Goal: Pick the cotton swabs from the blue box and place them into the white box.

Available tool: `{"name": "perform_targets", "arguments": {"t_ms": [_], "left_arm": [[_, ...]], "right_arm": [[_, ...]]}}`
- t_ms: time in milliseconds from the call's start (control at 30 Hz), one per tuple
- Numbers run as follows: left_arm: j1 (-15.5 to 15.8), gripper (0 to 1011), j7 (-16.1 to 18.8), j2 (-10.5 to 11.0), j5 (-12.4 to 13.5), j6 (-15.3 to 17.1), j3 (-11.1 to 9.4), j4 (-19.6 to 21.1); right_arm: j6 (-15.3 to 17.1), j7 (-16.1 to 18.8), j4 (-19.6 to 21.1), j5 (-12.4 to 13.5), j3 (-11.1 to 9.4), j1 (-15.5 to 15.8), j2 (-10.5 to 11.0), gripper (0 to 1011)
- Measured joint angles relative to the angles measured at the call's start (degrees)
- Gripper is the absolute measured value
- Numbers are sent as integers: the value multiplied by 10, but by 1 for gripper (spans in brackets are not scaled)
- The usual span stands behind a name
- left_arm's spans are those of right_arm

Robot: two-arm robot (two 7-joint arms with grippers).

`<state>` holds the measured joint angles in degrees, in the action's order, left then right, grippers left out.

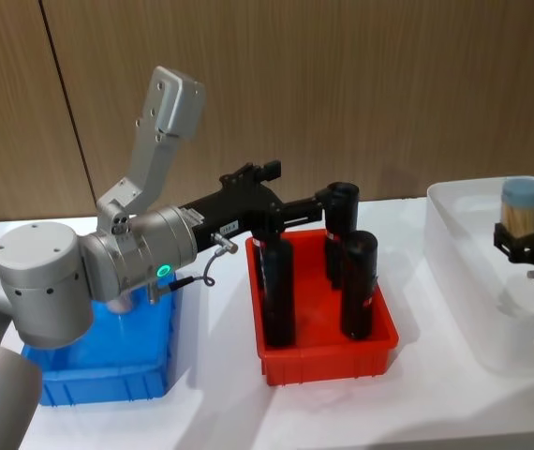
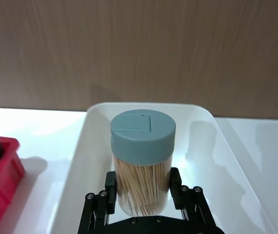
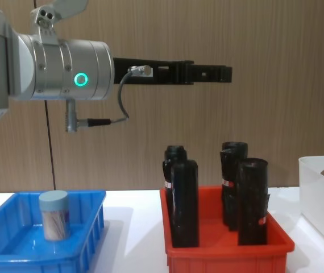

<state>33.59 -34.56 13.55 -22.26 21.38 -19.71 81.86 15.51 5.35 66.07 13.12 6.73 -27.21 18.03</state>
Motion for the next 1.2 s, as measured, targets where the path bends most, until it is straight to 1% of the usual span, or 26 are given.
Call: {"name": "perform_targets", "arguments": {"t_ms": [133, 167, 200, 300, 333, 400, 433, 467, 633, 867, 1033, 1200], "left_arm": [[0, 1003, 0, 0, 0, 0, 0, 0], [0, 1003, 0, 0, 0, 0, 0, 0], [0, 1003, 0, 0, 0, 0, 0, 0], [0, 1003, 0, 0, 0, 0, 0, 0], [0, 1003, 0, 0, 0, 0, 0, 0], [0, 1003, 0, 0, 0, 0, 0, 0], [0, 1003, 0, 0, 0, 0, 0, 0], [0, 1003, 0, 0, 0, 0, 0, 0], [0, 1003, 0, 0, 0, 0, 0, 0], [0, 1003, 0, 0, 0, 0, 0, 0], [0, 1003, 0, 0, 0, 0, 0, 0], [0, 1003, 0, 0, 0, 0, 0, 0]], "right_arm": [[2, -2, -27, 3, -3, -9, -1, 653], [2, -2, -27, 3, -3, -9, -1, 653], [3, -2, -35, 4, -3, -12, -1, 696], [3, -2, -45, 5, -5, -15, -1, 750], [3, -1, -51, 6, -5, -17, -1, 802], [3, -1, -57, 6, -6, -19, -2, 858], [3, -1, -57, 6, -6, -19, -2, 858], [2, -1, -61, 7, -6, -20, -2, 906], [-4, 0, -68, 9, -8, -21, -2, 1002], [-17, 0, -65, 9, -9, -19, -2, 1002], [-27, -1, -54, 9, -10, -14, -1, 1002], [-39, -4, -30, 10, -12, -3, 0, 1002]]}}
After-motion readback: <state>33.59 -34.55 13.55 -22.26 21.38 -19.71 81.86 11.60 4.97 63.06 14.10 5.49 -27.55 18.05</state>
